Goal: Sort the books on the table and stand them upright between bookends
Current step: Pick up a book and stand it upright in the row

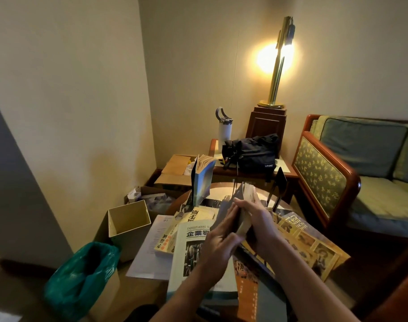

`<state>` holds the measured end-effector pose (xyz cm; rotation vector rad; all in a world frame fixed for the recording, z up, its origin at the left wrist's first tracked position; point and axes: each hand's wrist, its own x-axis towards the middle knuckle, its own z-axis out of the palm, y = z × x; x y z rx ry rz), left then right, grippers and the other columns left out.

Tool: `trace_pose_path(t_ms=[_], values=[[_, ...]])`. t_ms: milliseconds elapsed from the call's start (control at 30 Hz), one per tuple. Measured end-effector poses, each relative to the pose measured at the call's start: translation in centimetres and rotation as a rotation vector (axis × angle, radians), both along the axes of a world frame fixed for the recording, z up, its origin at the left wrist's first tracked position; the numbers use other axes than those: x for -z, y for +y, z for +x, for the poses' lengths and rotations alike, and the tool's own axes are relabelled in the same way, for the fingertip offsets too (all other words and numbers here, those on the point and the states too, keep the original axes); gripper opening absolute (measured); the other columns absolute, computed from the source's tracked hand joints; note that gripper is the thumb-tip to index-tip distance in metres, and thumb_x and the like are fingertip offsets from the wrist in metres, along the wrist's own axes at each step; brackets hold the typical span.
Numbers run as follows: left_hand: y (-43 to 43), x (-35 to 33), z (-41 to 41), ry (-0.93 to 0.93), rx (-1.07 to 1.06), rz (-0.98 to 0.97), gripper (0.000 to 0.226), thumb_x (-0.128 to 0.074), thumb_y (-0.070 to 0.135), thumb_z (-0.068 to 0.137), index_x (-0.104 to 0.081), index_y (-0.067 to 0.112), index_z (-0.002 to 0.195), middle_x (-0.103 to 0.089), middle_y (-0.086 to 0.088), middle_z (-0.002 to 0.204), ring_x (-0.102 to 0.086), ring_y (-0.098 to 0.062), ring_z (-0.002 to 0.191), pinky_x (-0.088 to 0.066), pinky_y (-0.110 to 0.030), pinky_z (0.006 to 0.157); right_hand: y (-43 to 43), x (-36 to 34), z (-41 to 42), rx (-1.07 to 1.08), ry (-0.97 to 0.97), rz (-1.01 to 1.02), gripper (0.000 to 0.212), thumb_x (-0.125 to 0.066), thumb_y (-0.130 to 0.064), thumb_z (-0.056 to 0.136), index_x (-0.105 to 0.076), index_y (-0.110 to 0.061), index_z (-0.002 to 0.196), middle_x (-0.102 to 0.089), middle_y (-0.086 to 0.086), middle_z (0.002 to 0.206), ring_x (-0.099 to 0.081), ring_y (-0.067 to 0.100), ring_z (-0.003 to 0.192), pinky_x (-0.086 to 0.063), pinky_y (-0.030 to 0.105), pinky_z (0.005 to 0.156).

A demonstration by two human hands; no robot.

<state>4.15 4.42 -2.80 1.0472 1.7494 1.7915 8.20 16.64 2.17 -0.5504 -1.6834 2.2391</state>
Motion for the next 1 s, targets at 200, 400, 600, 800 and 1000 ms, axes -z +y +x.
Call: trace_pose_path(t_ms=[200, 400, 600, 800, 1000], values=[[1.6, 1.4, -1.3, -0.155, -0.008, -0.05, 0.066, -0.048, 0.065, 0.088, -0.036, 0.045, 0.149, -0.034, 0.004, 0.16, -0.03, -0.022, 0.148, -0.029, -0.053, 0.119, 0.9, -1.3, 0.3, -0.046, -0.044, 0.31, 0.072, -0.043, -0.01, 0.102, -0.01, -0.046, 0.156, -0.015, 0.002, 0.164, -0.051, 0.032, 0.124, -0.057, 0.042, 0.088], [2.9, 1.1, -2.6, -0.092, 0.023, -0.082, 0.042, -0.046, 0.061, 0.092, -0.043, 0.065, 0.134, -0.027, 0.021, 0.16, -0.017, -0.008, 0.151, -0.016, -0.047, 0.124, 2.3, -1.6, 0.8, 0.013, -0.093, 0.402, 0.06, -0.038, -0.01, 0.104, -0.022, -0.032, 0.157, -0.031, 0.002, 0.15, -0.051, 0.015, 0.107, -0.051, 0.023, 0.07], [3.6, -0.8, -6.1, 0.011, 0.039, -0.164, 0.057, -0.03, 0.055, 0.096, -0.03, 0.042, 0.152, -0.02, 0.02, 0.163, -0.012, -0.004, 0.151, -0.013, -0.043, 0.125, 3.6, -1.8, -1.5, 0.097, -0.053, 0.431, 0.059, -0.042, -0.014, 0.104, -0.024, -0.036, 0.156, -0.028, -0.004, 0.157, -0.039, 0.025, 0.134, -0.044, 0.046, 0.107], [5.4, -1.9, -9.9, 0.06, -0.01, -0.201, 0.052, -0.035, 0.037, 0.104, -0.031, 0.025, 0.155, -0.024, 0.011, 0.163, -0.018, -0.002, 0.149, -0.018, -0.025, 0.123, 4.7, -2.2, -6.0, 0.117, -0.019, 0.412, 0.063, -0.042, -0.009, 0.102, -0.023, -0.032, 0.157, -0.033, -0.005, 0.155, -0.04, 0.023, 0.137, -0.042, 0.046, 0.111], [8.0, -2.6, -16.8, 0.453, -0.198, -0.367, 0.054, -0.029, 0.04, 0.103, -0.029, 0.025, 0.156, -0.025, -0.003, 0.163, -0.015, -0.025, 0.152, -0.017, -0.041, 0.122, 7.6, -2.3, -12.2, 0.155, -0.029, 0.468, 0.07, -0.046, -0.018, 0.091, -0.025, -0.03, 0.157, -0.036, 0.001, 0.158, -0.042, 0.024, 0.139, -0.038, 0.046, 0.114]])
